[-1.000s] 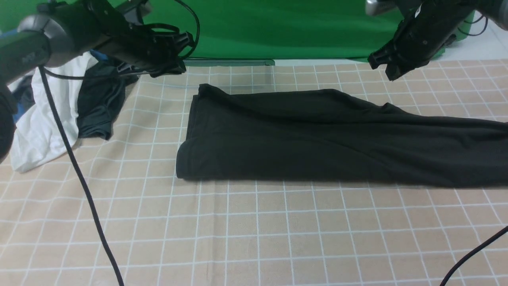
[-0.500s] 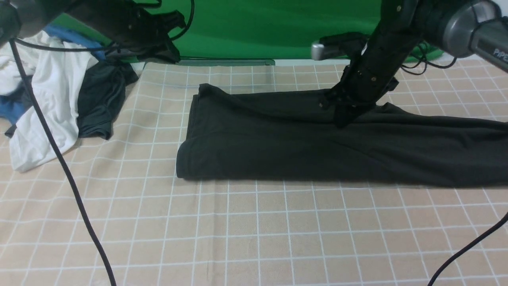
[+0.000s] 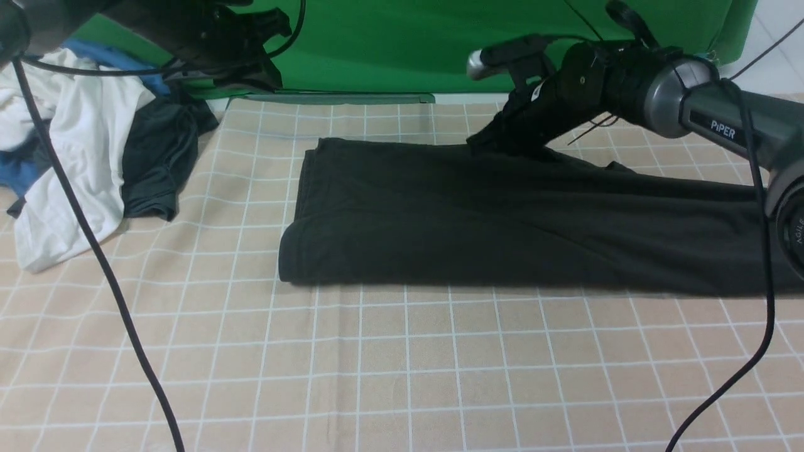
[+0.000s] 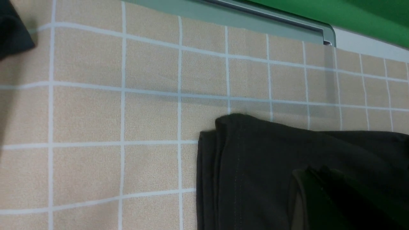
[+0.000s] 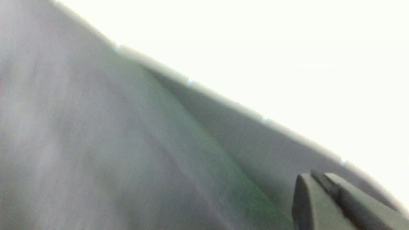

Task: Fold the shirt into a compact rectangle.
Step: 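Pull the folded dark garment lengthwise by its ends to straighten it flat on the table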

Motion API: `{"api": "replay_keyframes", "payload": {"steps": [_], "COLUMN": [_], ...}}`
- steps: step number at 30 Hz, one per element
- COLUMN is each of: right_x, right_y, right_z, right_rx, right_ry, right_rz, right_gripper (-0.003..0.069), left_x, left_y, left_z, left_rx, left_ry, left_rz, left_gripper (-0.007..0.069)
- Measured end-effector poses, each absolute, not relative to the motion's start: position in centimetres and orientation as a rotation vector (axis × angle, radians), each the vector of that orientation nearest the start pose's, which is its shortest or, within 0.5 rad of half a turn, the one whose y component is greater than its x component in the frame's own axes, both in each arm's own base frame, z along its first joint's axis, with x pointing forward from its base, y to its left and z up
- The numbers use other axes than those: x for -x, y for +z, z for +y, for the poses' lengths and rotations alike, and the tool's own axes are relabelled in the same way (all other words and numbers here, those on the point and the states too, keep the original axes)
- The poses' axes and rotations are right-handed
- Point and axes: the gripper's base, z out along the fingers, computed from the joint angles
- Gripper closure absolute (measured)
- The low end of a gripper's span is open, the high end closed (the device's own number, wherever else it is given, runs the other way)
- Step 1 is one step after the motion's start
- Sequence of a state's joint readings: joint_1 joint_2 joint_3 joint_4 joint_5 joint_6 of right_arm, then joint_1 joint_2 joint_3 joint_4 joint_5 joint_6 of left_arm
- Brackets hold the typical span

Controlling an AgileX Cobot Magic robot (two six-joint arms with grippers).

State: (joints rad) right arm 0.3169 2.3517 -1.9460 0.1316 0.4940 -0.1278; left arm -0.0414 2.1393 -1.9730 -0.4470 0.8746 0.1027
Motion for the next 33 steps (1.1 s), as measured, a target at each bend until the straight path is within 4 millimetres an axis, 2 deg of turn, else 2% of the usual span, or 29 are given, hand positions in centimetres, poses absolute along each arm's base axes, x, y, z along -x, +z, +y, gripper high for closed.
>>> {"api": "replay_keyframes", "payload": {"steps": [5, 11, 12, 13, 16, 20, 24, 28, 31, 33], "right_x": [-50.9, -50.2, -50.1, -49.9, -49.7, -49.1, -48.2, -45.8, -44.1, -42.7], "right_y": [19.1, 24.9, 25.4, 26.9, 29.0, 29.4, 30.1, 32.3, 33.2, 33.5], "right_z": [16.5, 12.3, 11.7, 10.5, 8.0, 6.6, 6.3, 6.0, 5.9, 5.8], "right_rx": [0.42, 0.388, 0.378, 0.357, 0.288, 0.251, 0.255, 0.255, 0.256, 0.258], "right_ry": [0.208, 0.189, 0.188, 0.183, 0.173, 0.172, 0.169, 0.171, 0.172, 0.173], "right_rz": [2.355, 2.504, 2.518, 2.522, 2.534, 2.616, 2.647, 2.641, 2.655, 2.674], "right_gripper": [0.0632, 0.0636, 0.0636, 0.0636, 0.0636, 0.0636, 0.0636, 0.0636, 0.0636, 0.0636], "left_x": [-48.8, -47.3, -47.2, -47.0, -47.0, -46.8, -45.8, -43.3, -41.4, -40.2], "left_y": [27.4, 27.2, 27.3, 27.6, 29.1, 30.8, 31.2, 28.9, 26.0, 23.4], "left_z": [-4.9, -5.2, -5.2, -5.3, -5.3, -5.4, -5.9, -7.7, -10.0, -11.5], "left_rx": [0.032, -0.034, -0.04, -0.051, -0.011, 0.045, 0.12, 0.115, 0.046, -0.008], "left_ry": [-0.492, -0.532, -0.534, -0.543, -0.56, -0.586, -0.614, -0.634, -0.636, -0.592], "left_rz": [2.481, 2.655, 2.662, 2.683, 2.677, 2.655, 2.675, 2.807, 2.933, 3.006], "left_gripper": [0.061, 0.061, 0.061, 0.061, 0.061, 0.0608, 0.0601, 0.0573, 0.0554, 0.0546]}}
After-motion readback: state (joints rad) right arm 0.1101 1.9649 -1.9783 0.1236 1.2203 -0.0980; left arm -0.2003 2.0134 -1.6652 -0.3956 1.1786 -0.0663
